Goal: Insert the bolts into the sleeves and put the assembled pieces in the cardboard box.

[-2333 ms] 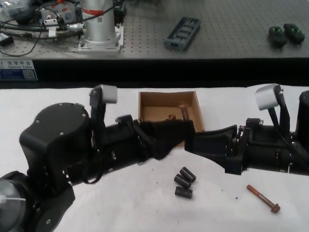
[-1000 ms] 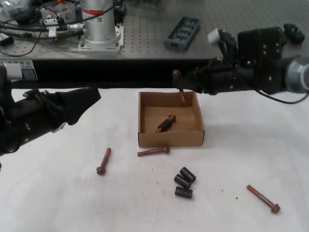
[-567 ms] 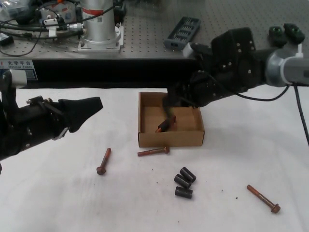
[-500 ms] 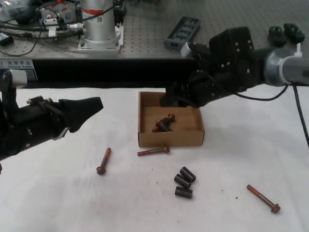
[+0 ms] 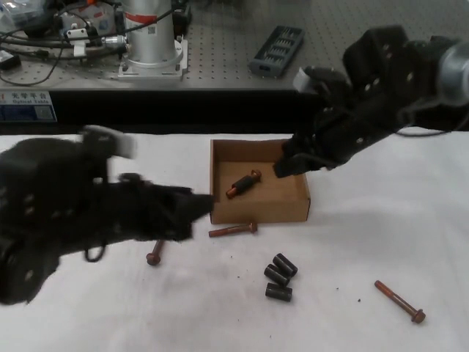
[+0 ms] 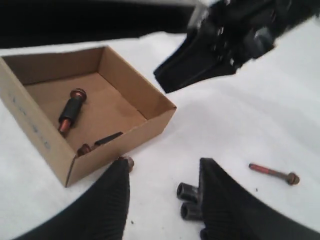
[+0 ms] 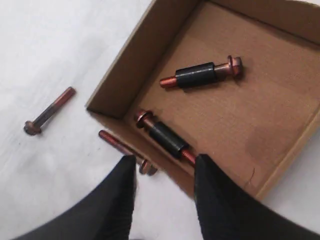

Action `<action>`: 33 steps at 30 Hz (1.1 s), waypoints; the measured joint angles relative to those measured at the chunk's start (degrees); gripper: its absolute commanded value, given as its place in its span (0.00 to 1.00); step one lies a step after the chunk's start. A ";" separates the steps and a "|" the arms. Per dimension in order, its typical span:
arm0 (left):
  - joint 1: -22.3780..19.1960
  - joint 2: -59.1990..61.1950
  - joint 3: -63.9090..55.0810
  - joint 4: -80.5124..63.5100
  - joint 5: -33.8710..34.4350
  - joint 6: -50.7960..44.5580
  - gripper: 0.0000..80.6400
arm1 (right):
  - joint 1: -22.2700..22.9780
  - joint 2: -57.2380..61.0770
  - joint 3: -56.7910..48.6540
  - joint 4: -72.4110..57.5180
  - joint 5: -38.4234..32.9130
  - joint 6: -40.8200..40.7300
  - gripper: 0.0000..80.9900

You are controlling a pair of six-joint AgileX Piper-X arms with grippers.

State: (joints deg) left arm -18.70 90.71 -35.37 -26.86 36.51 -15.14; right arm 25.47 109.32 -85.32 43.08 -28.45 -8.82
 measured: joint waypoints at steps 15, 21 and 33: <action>-3.94 5.70 -18.74 39.25 -19.29 46.30 0.42 | -0.42 -20.76 25.04 -8.87 0.00 1.62 0.36; -4.21 6.48 -19.00 41.06 -21.14 50.12 0.42 | -0.42 -35.49 36.25 -14.84 0.00 5.82 0.36; -8.07 11.08 -21.02 42.13 -24.09 57.67 0.42 | -0.42 -46.04 44.48 -17.71 0.00 10.10 0.36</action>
State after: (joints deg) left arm -26.77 101.78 -56.40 15.27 12.42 42.53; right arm 25.05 63.28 -40.84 25.37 -28.45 1.28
